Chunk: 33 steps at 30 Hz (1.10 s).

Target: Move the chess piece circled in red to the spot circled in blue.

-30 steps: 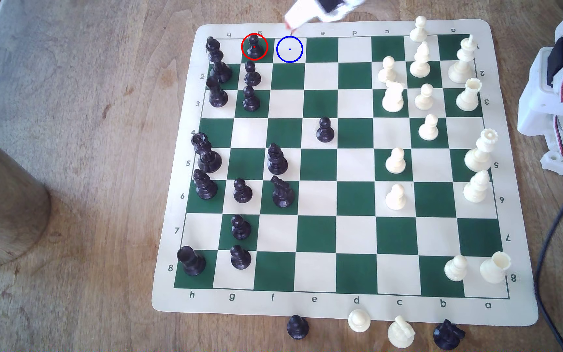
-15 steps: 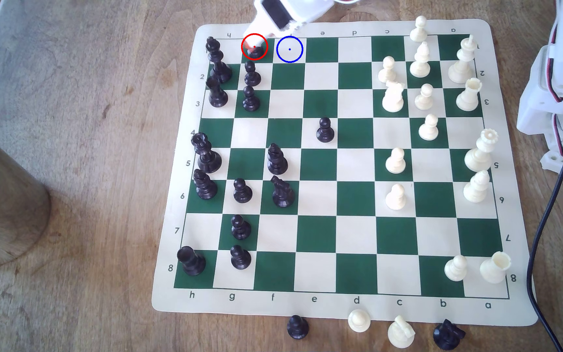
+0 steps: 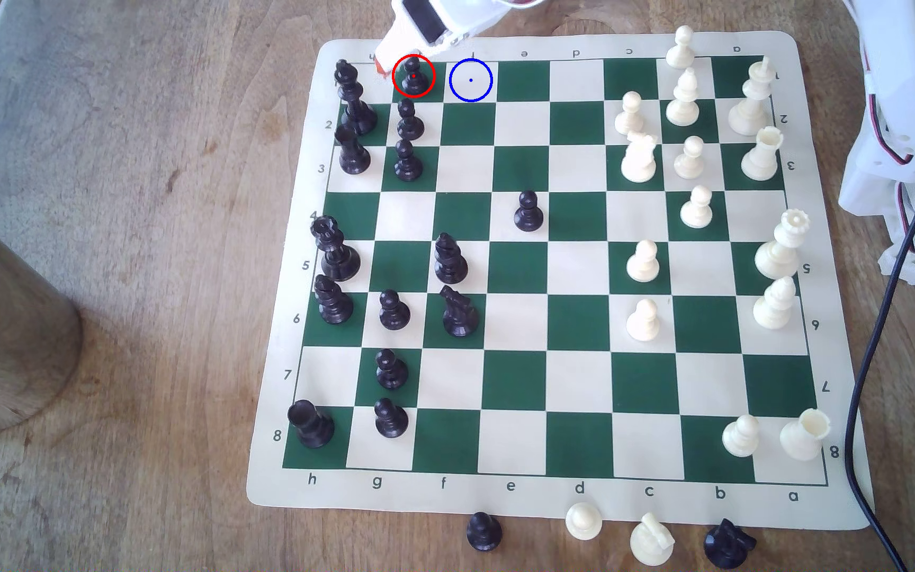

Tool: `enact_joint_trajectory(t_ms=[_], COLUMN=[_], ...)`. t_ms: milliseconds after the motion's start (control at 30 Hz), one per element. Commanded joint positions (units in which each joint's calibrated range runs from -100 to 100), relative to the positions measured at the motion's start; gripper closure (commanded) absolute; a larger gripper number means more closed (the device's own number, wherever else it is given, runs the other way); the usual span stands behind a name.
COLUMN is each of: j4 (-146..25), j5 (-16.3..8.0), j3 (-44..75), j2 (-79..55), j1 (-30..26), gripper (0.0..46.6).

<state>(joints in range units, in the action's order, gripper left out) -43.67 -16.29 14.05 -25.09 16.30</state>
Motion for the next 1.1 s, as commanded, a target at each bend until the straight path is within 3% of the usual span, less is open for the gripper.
enact_joint_trajectory(t_ms=[0, 267, 900, 1067], j4=[1.4, 1.5, 3.0, 3.0], j5=[0.1, 0.2, 0.2, 0.2], j3=[7.0, 11.0, 13.1, 13.4], j2=[-0.4, -3.5, -8.4, -8.9], j1=[0.9, 2.2, 1.8, 1.5], gripper=[30.4, 29.2, 31.2, 41.2])
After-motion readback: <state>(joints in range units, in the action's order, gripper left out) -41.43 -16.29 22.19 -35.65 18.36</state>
